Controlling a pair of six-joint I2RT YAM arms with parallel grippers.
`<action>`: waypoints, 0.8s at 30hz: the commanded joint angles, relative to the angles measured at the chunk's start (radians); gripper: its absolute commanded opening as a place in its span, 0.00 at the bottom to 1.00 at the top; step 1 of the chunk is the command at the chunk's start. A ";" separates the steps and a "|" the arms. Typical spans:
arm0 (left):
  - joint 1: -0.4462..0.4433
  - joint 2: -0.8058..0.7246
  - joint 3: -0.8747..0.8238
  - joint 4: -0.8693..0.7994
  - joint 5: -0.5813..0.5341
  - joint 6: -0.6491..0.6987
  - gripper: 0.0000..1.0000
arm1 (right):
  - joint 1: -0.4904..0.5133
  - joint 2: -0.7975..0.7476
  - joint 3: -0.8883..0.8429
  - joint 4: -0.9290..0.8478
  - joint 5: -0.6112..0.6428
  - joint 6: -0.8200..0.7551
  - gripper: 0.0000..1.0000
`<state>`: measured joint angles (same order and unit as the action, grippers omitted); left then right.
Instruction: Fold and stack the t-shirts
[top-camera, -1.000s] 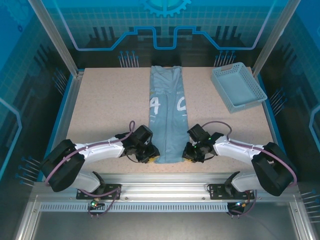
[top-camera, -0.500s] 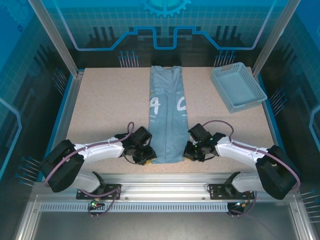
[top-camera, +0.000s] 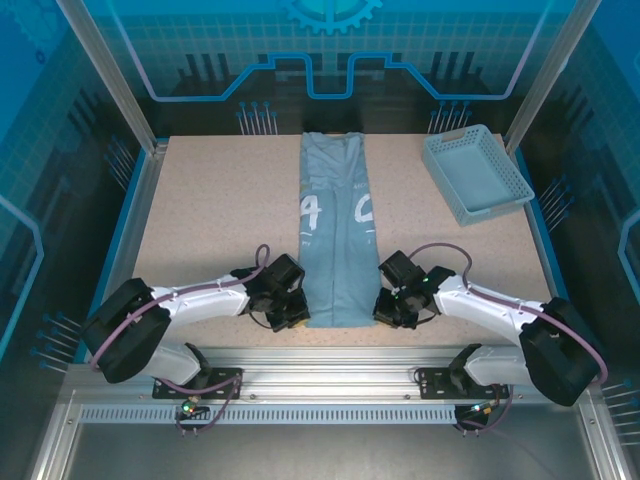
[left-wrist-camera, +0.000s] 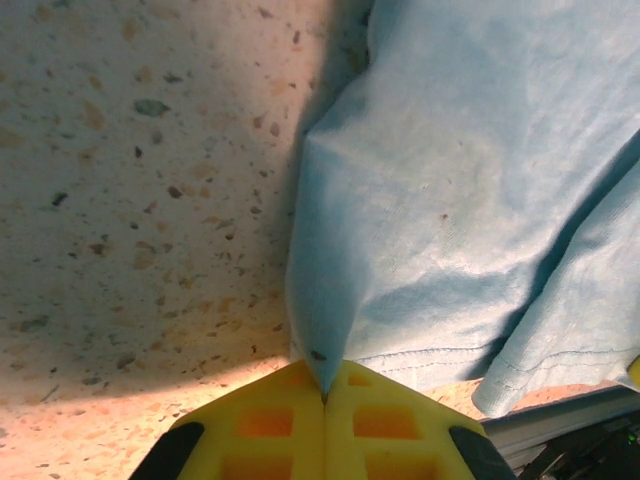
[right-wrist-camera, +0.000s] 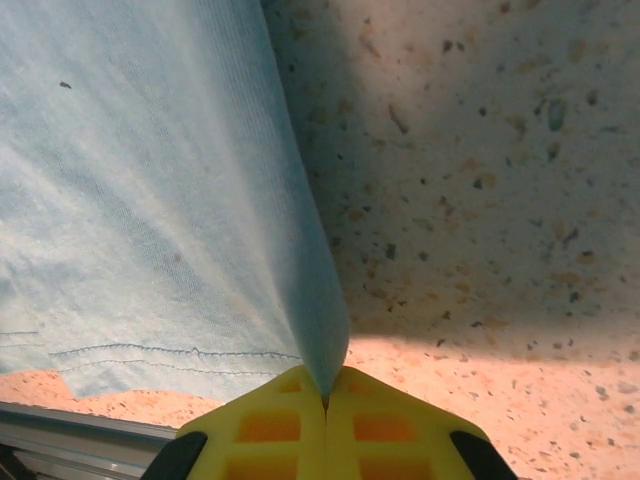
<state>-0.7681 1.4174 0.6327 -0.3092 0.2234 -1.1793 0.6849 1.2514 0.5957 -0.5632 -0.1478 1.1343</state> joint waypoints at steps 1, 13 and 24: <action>-0.020 -0.013 -0.013 -0.004 -0.009 -0.008 0.00 | 0.044 -0.012 0.009 -0.107 0.023 0.035 0.00; -0.069 -0.054 -0.025 -0.023 -0.032 -0.020 0.00 | 0.200 0.056 0.073 -0.140 0.076 0.162 0.00; -0.139 -0.189 -0.050 -0.085 -0.060 -0.055 0.00 | 0.259 -0.076 0.053 -0.245 0.106 0.207 0.00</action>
<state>-0.8902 1.2785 0.6071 -0.3408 0.1864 -1.2095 0.9211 1.2152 0.6647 -0.7338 -0.0578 1.3186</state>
